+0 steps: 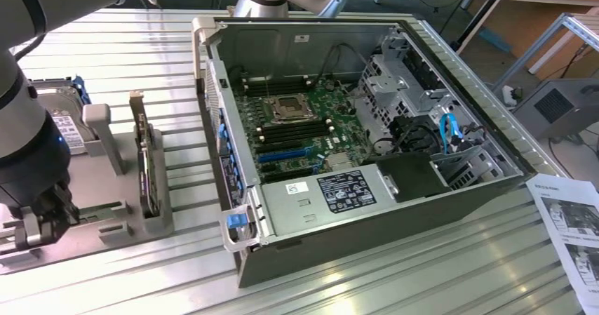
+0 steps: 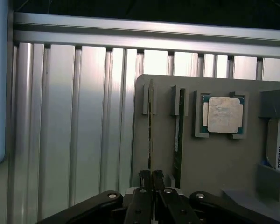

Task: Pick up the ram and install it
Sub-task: 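Pick up the ram and move it above insertion slot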

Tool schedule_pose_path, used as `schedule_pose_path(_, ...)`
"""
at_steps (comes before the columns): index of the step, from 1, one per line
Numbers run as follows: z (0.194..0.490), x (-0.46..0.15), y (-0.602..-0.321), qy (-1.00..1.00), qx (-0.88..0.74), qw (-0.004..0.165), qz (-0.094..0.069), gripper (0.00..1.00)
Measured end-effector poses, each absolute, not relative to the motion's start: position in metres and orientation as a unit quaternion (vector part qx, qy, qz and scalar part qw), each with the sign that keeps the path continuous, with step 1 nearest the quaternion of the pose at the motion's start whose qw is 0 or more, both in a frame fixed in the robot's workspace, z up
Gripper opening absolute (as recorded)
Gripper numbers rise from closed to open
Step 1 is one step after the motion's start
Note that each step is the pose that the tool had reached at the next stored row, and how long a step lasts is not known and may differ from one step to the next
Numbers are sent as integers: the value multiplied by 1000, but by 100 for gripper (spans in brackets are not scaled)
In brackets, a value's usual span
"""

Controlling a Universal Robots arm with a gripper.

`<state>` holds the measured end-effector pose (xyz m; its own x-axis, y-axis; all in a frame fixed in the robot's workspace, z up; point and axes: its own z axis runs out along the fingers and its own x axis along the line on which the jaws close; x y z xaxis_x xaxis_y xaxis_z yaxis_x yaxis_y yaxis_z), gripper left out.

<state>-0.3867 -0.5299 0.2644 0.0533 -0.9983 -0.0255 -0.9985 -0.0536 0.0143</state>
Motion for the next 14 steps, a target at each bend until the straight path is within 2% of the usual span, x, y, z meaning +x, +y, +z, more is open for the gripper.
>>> schedule_pose_path(14, 287, -386, -530, 690, -723, 4, 14, 13)
